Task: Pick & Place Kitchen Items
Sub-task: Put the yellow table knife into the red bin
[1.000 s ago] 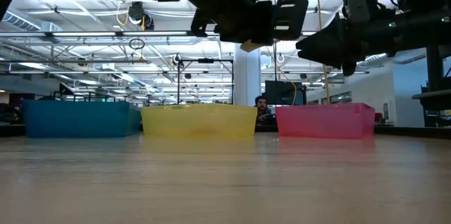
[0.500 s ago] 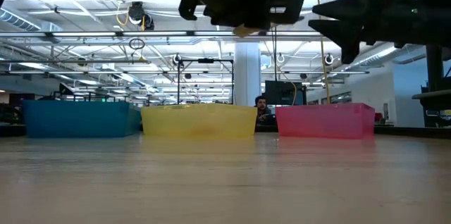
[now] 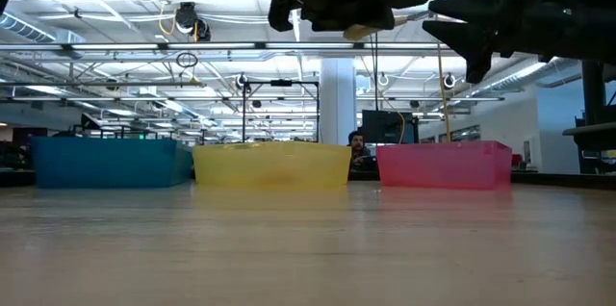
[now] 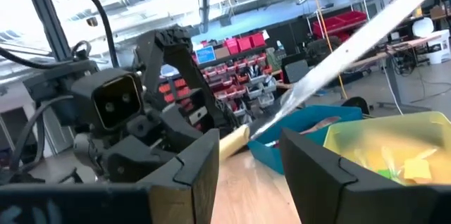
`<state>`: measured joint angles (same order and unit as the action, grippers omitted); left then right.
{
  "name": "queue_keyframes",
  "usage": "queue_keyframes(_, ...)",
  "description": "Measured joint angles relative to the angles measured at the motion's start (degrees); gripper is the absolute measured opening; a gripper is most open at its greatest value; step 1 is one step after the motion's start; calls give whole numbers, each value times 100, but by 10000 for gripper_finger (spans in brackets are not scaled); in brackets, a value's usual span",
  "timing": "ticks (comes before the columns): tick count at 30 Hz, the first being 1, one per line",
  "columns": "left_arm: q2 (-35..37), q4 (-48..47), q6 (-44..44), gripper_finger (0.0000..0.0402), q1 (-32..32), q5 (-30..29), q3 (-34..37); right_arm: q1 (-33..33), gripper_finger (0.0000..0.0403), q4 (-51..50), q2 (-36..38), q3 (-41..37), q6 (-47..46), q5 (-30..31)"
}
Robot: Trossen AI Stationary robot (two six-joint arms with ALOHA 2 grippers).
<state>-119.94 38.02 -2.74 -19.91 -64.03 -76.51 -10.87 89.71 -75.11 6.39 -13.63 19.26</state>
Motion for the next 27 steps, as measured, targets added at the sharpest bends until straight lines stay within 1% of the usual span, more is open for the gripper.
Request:
queue_keyframes(5,0,2,-2,92,1,9,0,86,141,5,0,7,-11,20)
queue_keyframes(10,0,3,-3,92,1,273,0,190,141,7,0,11,-144,22)
queue_keyframes(15,0,4,-142,92,-1,275,0,376,141,21,83,262,-245,29)
queue_keyframes(19,0,18,-173,92,-10,273,0,380,141,9,74,297,-403,29)
queue_keyframes(23,2,291,-283,92,9,275,0,380,140,7,73,297,-542,18)
queue_keyframes(25,9,319,-299,92,21,298,0,380,131,5,72,297,-520,14)
queue_keyframes(27,9,323,-302,92,44,419,0,380,112,7,72,297,-552,21)
